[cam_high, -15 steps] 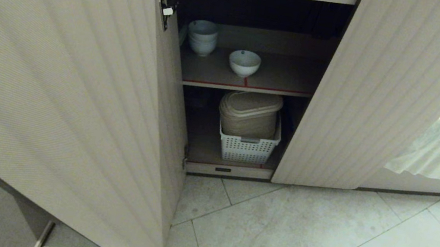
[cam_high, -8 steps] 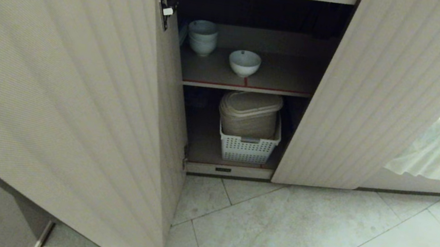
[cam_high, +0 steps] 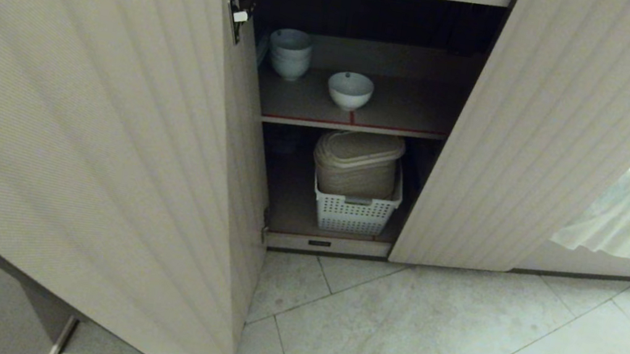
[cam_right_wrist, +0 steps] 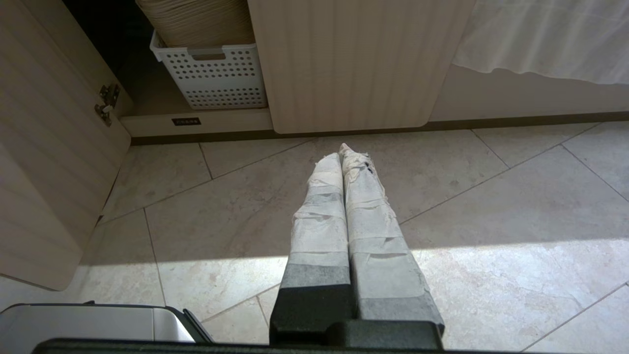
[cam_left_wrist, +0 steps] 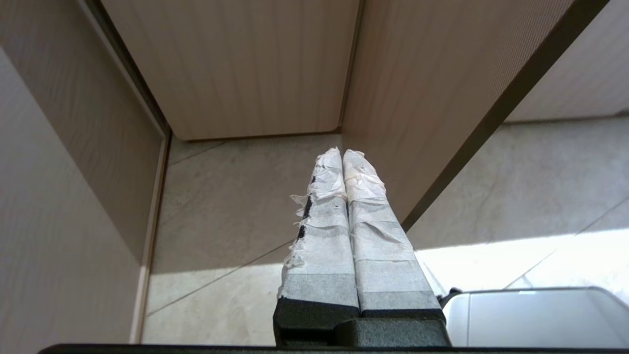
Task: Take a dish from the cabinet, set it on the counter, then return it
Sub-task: Close the cabinet door
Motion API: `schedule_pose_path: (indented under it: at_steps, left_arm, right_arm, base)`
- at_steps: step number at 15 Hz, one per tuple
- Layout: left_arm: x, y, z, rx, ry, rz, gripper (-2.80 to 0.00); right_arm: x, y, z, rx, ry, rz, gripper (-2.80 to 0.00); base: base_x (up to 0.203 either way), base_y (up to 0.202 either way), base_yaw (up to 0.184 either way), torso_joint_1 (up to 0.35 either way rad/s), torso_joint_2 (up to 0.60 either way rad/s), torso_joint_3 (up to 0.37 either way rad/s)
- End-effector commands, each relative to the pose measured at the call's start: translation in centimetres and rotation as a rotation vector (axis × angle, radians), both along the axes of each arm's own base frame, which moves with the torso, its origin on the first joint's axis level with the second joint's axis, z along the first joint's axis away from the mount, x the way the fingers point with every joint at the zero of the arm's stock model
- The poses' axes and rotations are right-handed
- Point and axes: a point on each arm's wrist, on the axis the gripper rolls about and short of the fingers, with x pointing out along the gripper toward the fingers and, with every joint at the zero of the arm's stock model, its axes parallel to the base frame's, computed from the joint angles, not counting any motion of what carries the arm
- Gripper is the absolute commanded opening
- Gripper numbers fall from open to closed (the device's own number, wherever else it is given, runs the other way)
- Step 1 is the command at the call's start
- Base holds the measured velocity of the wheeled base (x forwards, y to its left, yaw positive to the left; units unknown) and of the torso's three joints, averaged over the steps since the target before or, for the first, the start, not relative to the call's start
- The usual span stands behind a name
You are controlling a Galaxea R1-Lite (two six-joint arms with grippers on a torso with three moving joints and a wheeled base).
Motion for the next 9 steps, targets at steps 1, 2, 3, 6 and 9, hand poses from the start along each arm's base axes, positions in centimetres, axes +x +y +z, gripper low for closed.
schedule_pose_path:
  at_steps: [1, 2, 3, 6, 9]
  left_arm:
    - [-0.66, -0.01, -0.16, -0.007, -0.069, 0.005, -2.80]
    - [-0.68, -0.01, -0.19, 0.004, -0.072, 0.008, -2.80]
    - [-0.68, 0.00, -0.17, 0.011, -0.074, 0.007, -2.80]
    - [-0.66, 0.00, -0.21, 0.037, -0.074, 0.009, -2.80]
    - [-0.66, 0.00, -0.21, 0.038, -0.074, 0.012, -2.80]
  right_arm:
    - [0.00, 0.00, 0.00, 0.000, -0.001, 0.000, -2.80]
    - [0.00, 0.00, 0.00, 0.000, -0.001, 0.000, -2.80]
    - [0.00, 0.00, 0.00, 0.000, -0.001, 0.001, -2.80]
    - [0.00, 0.00, 0.00, 0.000, -0.001, 0.000, -2.80]
    - [0.00, 0.00, 0.00, 0.000, -0.001, 0.001, -2.80]
  base:
    - [0.000, 0.000, 0.000, 0.000, 0.00, 0.000]
    - [0.000, 0.000, 0.000, 0.000, 0.00, 0.000]
    - [0.000, 0.000, 0.000, 0.000, 0.00, 0.000]
    - [0.000, 0.000, 0.000, 0.000, 0.00, 0.000]
    - [0.000, 0.000, 0.000, 0.000, 0.00, 0.000]
